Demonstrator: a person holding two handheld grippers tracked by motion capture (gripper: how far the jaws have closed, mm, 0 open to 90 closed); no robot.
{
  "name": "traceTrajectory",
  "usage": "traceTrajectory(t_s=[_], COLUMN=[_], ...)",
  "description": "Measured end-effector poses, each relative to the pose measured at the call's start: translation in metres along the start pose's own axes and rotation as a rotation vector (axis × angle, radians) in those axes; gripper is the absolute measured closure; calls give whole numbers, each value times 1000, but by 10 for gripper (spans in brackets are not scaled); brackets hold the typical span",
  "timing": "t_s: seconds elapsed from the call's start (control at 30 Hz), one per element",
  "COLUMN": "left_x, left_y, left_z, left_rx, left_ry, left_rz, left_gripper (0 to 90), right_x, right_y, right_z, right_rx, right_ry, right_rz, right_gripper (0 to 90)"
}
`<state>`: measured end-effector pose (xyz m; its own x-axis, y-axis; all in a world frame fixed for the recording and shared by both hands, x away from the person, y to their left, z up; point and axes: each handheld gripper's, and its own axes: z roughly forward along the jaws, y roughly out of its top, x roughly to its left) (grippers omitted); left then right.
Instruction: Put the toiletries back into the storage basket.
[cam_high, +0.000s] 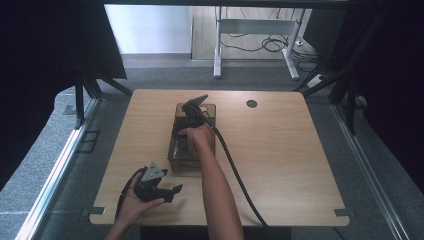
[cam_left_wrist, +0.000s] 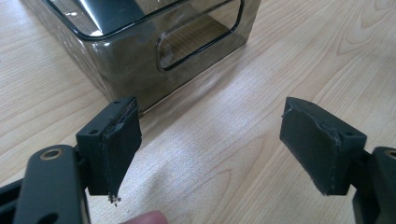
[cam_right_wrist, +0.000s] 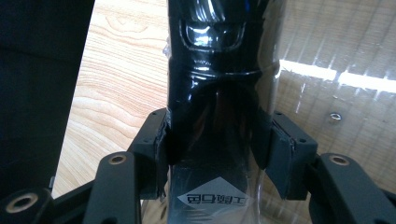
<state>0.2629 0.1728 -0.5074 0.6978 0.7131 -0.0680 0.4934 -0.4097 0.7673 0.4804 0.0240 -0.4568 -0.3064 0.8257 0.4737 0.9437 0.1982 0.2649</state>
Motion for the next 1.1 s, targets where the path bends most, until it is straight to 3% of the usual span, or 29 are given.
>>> traceTrajectory(t_s=[0.37,0.87,1.1], left_x=[-2,0,2], left_y=[0,0,-1], left_z=[1,1,1], left_rx=[-2,2,1], left_ry=[-3,-2,3], left_rz=[3,1,-7], left_gripper=[206,206,206], right_x=[-9,-20,-27], right_y=[-6,-10,-12], right_z=[5,25,35], right_rx=[12,23,29], right_ry=[-10,-3,-52], right_rz=[20,66,78], right_gripper=[468,463,455])
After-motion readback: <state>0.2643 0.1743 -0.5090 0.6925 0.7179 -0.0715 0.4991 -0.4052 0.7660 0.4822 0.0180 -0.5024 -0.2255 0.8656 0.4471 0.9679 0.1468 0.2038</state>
